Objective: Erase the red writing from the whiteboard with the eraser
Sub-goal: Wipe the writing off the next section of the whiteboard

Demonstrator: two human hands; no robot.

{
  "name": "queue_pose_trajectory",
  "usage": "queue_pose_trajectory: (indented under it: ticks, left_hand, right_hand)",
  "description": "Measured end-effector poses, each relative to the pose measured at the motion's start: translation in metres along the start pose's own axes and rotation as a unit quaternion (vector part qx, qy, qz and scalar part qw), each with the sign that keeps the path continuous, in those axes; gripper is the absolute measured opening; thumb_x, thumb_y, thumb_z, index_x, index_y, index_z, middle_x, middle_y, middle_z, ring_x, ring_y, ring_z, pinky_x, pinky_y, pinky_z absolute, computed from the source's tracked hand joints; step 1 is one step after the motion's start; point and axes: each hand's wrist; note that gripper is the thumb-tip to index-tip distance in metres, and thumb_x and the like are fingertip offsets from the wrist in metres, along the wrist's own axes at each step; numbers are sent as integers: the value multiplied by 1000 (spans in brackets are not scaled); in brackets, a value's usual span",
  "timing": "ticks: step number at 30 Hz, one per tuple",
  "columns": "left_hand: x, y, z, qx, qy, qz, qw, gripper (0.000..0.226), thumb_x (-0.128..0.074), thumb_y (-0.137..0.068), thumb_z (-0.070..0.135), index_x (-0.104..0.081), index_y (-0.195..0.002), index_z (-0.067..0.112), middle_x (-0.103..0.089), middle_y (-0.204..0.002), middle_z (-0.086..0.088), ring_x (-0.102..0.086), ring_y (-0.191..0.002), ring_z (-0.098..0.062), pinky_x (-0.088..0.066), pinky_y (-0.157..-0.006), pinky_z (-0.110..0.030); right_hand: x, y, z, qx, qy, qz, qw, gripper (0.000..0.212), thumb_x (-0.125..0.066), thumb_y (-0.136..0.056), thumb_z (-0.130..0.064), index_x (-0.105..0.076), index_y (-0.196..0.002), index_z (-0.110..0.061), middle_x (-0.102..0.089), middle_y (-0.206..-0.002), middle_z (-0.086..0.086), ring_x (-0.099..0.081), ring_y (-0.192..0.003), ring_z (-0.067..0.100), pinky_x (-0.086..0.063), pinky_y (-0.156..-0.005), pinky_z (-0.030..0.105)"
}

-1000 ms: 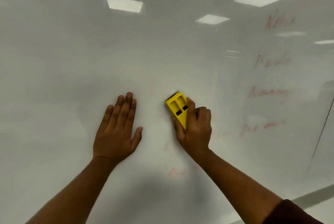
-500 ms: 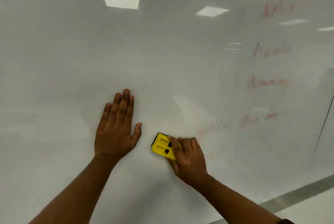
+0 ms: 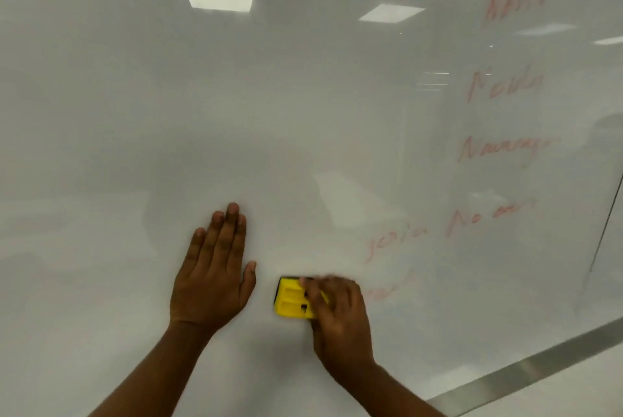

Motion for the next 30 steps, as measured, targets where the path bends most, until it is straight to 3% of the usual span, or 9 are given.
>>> queue_pose_trajectory:
  ticks: [3, 7, 9, 16, 18, 20, 23, 26, 30]
  left_hand:
    - [-3, 9, -4, -32, -7, -14, 999, 78, -40, -104, 40, -17, -168, 2, -10, -178, -15, -9, -166, -28, -7, -135, -43]
    - [-3, 8, -3, -25, -5, -21, 999, 79, -38, -104, 41, -15, -168, 3, -8, -178, -14, -7, -166, -28, -6, -135, -42]
    - [-4, 9, -2, -23, 0, -21, 999, 79, -39, -103, 41, -14, -168, 3, -8, -178, -13, -6, -166, -27, -6, -135, -42]
    - [-3, 12, 1, -17, 8, -27, 999, 78, -38, -103, 39, -15, -168, 2, -9, -178, -15, -5, -166, -29, -4, -135, -43]
    - [-2, 12, -1, -33, 14, -32, 999, 82, -40, -102, 43, -15, -168, 2, -9, -178, -15, -6, -166, -29, -4, -135, -43]
    - [-2, 11, -1, -43, 15, -36, 998, 85, -42, -101, 47, -16, -168, 2, -11, -178, -16, -8, -166, -29, -5, -135, -43]
    - [-1, 12, -1, -47, 13, -35, 998, 85, -44, -101, 48, -19, -167, 1, -13, -177, -16, -9, -166, -29, -6, -135, -42]
    - [-2, 12, -2, -45, 16, -37, 998, 84, -42, -102, 49, -20, -167, 1, -14, -177, -16, -9, -166, -28, -6, -135, -42]
    - [0, 11, -2, -31, 27, -40, 998, 83, -42, -102, 49, -21, -167, 2, -15, -177, -14, -10, -166, -26, -6, -135, -41]
  right_hand:
    - [8, 3, 24, -18, 3, -1, 1000, 57, -65, -85, -5, -53, -140, -14, -63, -120, 17, -59, -106, 40, -54, -94, 47]
    - [31, -48, 72, -301, -34, 135, 943, 68, -68, -93, -12, -38, -153, -21, -46, -131, 8, -58, -115, 33, -57, -88, 47]
    - [31, -61, 73, -377, -28, 171, 910, 70, -68, -95, -21, -36, -156, -23, -42, -131, 5, -57, -114, 29, -57, -85, 46]
    - [20, 1, 45, -115, -52, -3, 992, 53, -46, -105, -38, -43, -156, -25, -55, -134, 2, -57, -120, 25, -54, -92, 42]
    - [33, -12, 76, -168, -39, 37, 984, 65, -60, -98, -25, -37, -158, -31, -51, -129, 1, -57, -114, 27, -55, -87, 41]
    - [46, -37, 110, -337, -49, 108, 934, 79, -71, -91, -13, -32, -156, -39, -45, -123, 4, -56, -108, 31, -55, -84, 46]
    - [53, -55, 127, -447, -14, 144, 883, 66, -70, -93, -23, -40, -152, -29, -42, -125, 9, -53, -110, 34, -49, -84, 44]
    - [38, -27, 80, -366, -17, 50, 929, 51, -64, -89, -26, -45, -136, -32, -41, -125, 1, -52, -109, 28, -42, -81, 31]
    - [41, 7, 74, -195, -25, -18, 980, 76, -71, -87, -9, -41, -155, -22, -46, -122, 1, -51, -110, 21, -49, -81, 28]
Point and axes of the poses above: each hand's wrist, its own y-axis away from the middle knuckle, its own x-axis out of the back of the hand, z = x × y
